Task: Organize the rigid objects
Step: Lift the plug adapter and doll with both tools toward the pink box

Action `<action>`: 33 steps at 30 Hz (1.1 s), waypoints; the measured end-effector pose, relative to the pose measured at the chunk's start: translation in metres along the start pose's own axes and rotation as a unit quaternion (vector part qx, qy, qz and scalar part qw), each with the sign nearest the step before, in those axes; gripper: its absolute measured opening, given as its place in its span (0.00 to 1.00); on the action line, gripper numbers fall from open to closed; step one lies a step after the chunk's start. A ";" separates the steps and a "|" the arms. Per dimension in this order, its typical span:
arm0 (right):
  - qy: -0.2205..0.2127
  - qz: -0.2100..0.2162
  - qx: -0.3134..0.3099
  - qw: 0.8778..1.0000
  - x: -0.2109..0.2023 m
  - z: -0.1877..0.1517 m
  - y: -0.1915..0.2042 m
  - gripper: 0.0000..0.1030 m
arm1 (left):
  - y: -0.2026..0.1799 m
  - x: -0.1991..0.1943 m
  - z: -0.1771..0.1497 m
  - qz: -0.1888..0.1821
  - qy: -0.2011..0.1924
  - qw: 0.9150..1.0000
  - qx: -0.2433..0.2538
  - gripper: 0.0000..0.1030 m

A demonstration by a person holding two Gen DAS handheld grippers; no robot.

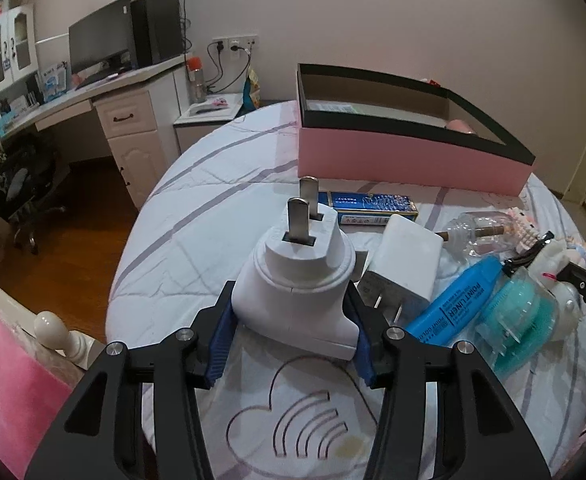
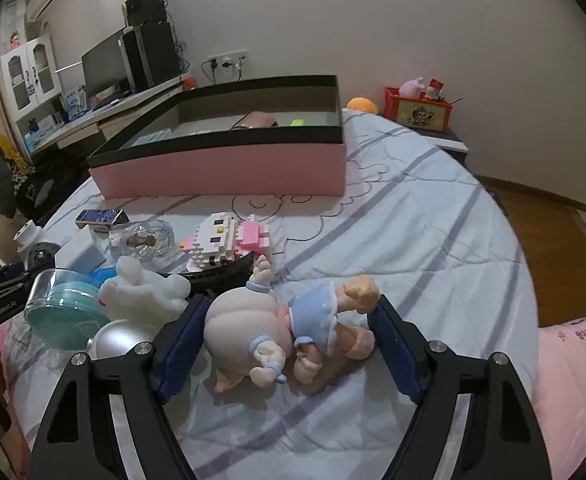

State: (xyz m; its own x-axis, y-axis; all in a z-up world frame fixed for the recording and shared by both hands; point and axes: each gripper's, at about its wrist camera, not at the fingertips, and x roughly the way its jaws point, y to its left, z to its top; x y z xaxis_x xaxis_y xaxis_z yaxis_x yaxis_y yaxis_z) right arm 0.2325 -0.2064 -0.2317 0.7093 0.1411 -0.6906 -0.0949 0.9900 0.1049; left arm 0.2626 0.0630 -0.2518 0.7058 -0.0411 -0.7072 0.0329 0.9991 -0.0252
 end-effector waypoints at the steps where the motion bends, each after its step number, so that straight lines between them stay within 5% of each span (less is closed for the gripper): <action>1: -0.005 -0.003 0.003 1.000 -0.004 -0.001 -0.001 0.78 | 0.000 -0.003 0.000 0.001 -0.003 1.000 -0.001 0.49; 15: -0.105 0.007 -0.004 0.994 -0.075 0.014 0.020 0.79 | -0.027 -0.084 0.013 -0.012 -0.102 0.995 0.015 0.49; 29: -0.261 0.005 -0.028 0.965 -0.163 0.045 0.066 0.78 | -0.058 -0.182 0.050 -0.012 -0.250 0.968 0.019 0.49; 33: -0.294 0.003 -0.035 0.955 -0.181 0.054 0.074 0.68 | -0.062 -0.197 0.056 -0.011 -0.273 0.962 0.021 0.49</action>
State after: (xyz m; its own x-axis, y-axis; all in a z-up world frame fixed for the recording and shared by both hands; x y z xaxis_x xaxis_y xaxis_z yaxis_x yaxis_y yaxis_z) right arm 0.1344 -0.1589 -0.0604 0.9762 0.1383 -0.1670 -0.1326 0.9902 0.0449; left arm 0.1609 0.0085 -0.0716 0.9704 -0.0704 -0.2310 0.0725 0.9974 0.0005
